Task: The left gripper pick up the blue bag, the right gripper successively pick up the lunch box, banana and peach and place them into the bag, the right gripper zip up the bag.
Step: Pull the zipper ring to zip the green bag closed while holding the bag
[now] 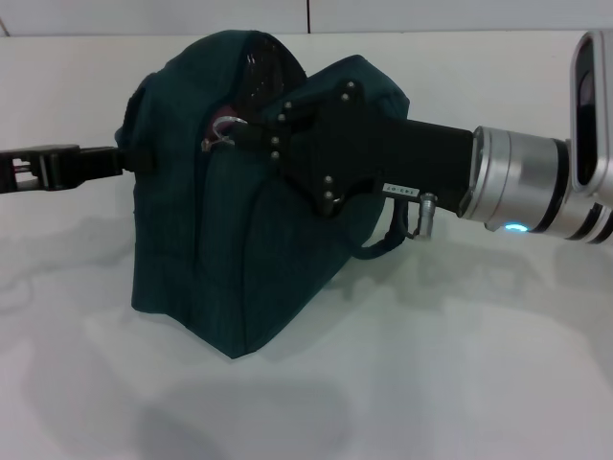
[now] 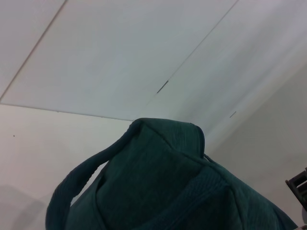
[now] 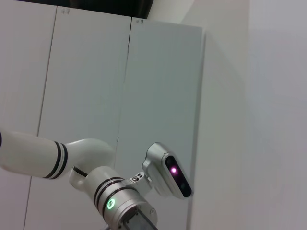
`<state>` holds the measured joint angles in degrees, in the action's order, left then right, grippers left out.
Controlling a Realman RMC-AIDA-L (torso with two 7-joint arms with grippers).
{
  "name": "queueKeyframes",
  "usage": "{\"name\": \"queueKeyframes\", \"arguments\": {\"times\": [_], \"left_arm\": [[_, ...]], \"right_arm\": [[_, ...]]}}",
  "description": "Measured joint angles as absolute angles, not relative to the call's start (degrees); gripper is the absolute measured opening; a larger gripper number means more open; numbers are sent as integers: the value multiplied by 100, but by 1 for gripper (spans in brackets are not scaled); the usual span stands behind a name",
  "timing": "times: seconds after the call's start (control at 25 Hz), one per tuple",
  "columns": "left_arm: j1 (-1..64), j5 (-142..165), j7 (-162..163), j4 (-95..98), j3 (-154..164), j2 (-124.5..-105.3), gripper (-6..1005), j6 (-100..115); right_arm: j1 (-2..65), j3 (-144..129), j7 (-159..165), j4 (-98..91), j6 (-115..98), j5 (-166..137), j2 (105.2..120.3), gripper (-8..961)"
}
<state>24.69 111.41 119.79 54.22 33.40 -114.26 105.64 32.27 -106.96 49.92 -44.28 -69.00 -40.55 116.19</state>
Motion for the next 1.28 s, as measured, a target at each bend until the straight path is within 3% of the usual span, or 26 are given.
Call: {"name": "queueKeyframes", "arguments": {"times": [1.28], "left_arm": [[2479, 11117, 11625, 5379, 3342, -11495, 6, 10799]], "right_arm": [[3187, -10679, 5041, -4200, -6988, -3302, 11602, 59]]}}
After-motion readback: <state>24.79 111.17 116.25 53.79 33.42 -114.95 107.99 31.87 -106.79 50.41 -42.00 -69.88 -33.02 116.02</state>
